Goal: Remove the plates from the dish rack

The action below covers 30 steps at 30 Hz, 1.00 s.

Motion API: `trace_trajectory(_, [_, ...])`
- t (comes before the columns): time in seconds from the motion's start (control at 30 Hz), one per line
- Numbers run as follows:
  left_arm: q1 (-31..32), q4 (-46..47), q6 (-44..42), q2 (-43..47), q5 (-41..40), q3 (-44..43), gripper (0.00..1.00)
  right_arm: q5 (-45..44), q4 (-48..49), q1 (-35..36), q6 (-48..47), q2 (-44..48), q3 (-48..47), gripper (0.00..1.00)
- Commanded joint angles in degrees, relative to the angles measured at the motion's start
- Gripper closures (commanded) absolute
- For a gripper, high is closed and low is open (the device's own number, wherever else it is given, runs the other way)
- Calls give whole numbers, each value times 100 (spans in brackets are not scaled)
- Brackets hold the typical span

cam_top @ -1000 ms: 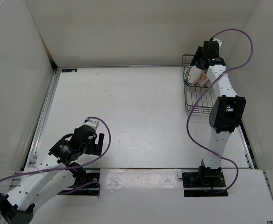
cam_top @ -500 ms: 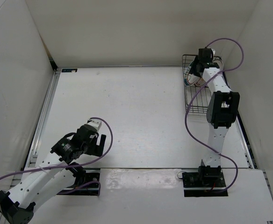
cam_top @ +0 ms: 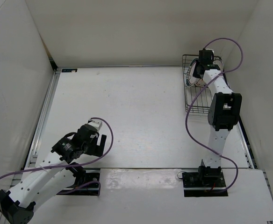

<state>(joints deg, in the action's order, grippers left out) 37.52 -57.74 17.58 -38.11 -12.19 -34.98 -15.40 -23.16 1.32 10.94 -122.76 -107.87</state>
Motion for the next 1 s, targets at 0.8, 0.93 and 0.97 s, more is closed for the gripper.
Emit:
trace_trajectory(0.8, [19,184,-132,-144,330,-175,0,4606,-124,1492,1849,4251,3040,100])
trace_trajectory(0.93, [-78,368,-194,303,646,-97,0,4731,496,2344,2246,4199,3835,100])
trace_trajectory(0.97, [-121,490,-203,382,673,-79,0,4643,549,2485,2263,4147,3870,100])
